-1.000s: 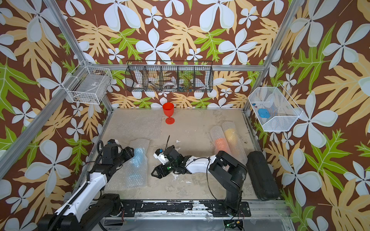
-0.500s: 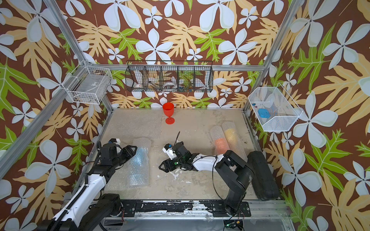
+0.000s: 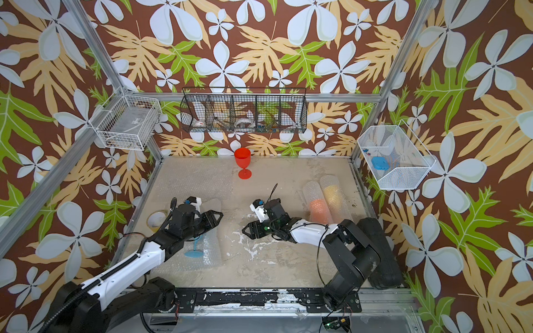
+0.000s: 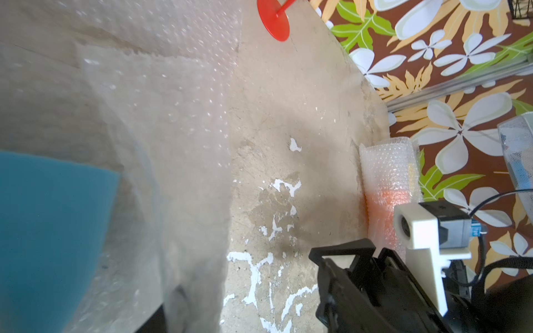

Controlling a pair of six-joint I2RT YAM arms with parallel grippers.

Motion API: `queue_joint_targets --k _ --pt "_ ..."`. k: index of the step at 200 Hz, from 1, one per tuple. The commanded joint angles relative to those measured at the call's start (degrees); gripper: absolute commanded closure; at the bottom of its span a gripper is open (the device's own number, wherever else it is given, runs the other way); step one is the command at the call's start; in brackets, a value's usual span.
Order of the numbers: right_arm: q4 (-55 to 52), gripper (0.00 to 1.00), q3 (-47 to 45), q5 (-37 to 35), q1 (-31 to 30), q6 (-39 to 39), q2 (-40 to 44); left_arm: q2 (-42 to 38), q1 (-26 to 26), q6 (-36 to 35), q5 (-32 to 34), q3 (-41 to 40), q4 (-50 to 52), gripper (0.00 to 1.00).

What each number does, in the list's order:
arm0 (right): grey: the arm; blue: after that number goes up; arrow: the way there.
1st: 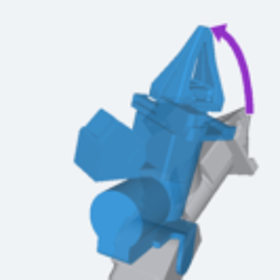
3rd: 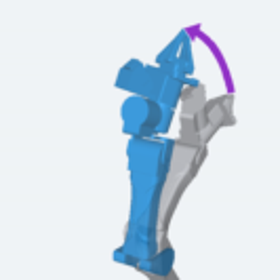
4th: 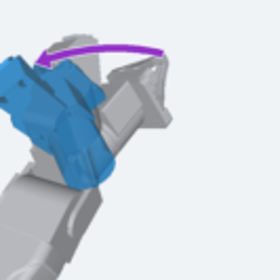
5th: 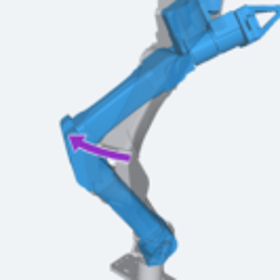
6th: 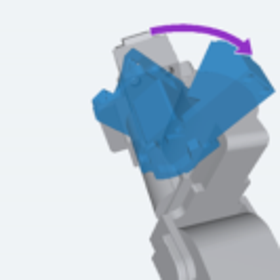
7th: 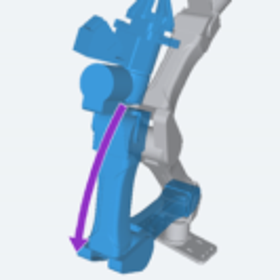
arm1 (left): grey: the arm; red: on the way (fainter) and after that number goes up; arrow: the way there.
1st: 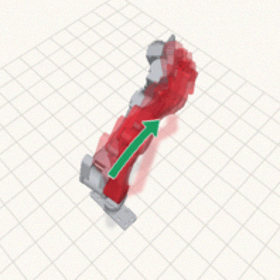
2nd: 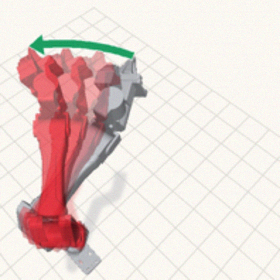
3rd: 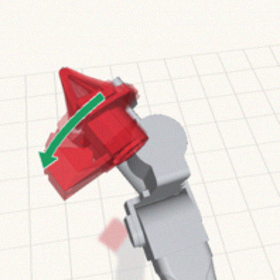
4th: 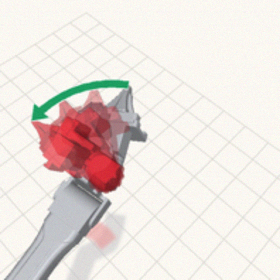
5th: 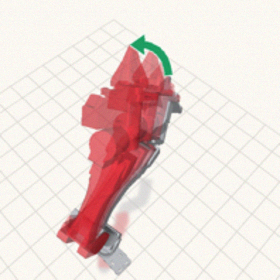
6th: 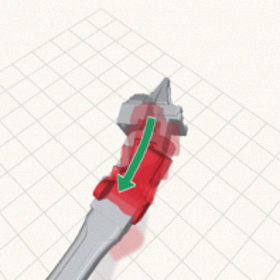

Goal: Unpack wine glasses from bubble wrap
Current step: Unwrap the bubble wrap at the center of the board.

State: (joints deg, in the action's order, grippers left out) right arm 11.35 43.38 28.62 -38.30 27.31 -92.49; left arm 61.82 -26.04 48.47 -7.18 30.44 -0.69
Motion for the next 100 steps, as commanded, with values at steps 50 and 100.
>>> queue_joint_targets --k 50,100 --pt "-3.0 0.27 -1.8 -2.3 3.9 -2.6 4.0 7.7 -6.1 -2.1 4.8 5.8 -4.2 0.27" --pt "-5.0 0.27 -1.7 -3.3 5.8 -3.7 5.9 5.5 -6.1 -10.8 12.1 10.7 3.8 0.17"
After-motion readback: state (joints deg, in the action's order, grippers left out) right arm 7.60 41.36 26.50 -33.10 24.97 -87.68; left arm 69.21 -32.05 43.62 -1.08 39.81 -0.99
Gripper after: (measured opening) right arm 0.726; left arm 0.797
